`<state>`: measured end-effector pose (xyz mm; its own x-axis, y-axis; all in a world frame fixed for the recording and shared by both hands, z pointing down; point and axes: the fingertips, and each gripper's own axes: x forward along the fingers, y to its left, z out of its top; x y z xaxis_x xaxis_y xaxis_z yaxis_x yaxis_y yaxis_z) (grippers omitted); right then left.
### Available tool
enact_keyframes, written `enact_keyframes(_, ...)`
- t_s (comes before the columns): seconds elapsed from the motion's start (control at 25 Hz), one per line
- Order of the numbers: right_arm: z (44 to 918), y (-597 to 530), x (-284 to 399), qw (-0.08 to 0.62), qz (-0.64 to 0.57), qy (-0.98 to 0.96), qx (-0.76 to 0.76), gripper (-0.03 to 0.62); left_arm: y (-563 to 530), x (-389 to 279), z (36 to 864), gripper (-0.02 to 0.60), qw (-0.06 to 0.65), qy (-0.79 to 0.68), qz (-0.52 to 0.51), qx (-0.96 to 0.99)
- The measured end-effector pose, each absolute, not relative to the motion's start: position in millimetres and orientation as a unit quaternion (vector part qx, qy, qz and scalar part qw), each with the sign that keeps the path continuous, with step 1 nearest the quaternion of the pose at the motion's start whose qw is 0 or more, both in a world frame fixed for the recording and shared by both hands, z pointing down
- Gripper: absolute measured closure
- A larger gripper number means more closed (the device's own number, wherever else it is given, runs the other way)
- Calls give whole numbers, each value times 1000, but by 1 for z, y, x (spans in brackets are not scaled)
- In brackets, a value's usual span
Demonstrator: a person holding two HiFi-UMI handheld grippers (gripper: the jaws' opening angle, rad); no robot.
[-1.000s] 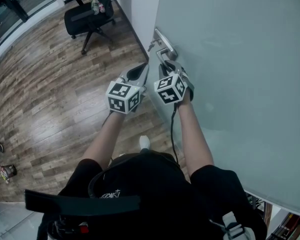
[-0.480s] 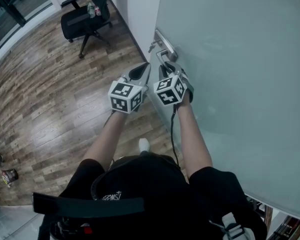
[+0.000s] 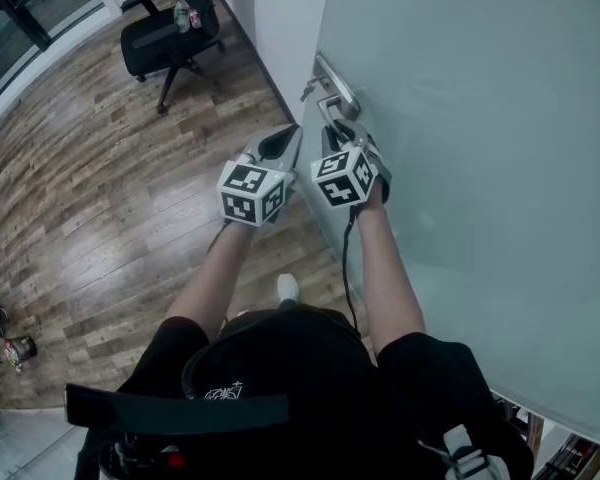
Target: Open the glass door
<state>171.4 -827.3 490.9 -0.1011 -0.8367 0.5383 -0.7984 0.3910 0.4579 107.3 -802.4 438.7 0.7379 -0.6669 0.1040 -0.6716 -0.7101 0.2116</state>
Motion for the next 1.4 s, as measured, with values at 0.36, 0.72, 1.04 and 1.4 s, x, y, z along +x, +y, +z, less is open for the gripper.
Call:
enact_keyframes(0.36, 490, -829, 174, 380, -29, -740, 553, 515, -797, 98, 435, 583, 115, -369, 11, 922)
enact_keyframes(0.72, 481, -821, 174, 381, -55, -727, 569, 484, -782, 61, 425, 583, 106, -388, 3, 915)
enact_keyframes(1.04, 452, -799, 140, 337, -70, -747, 569, 488, -761, 28, 409, 583, 94, -404, -8, 910)
enact_keyframes(1.4, 435, -751, 58, 260, -66, -804, 532, 563, -720, -31, 385, 583, 74, -430, -29, 900)
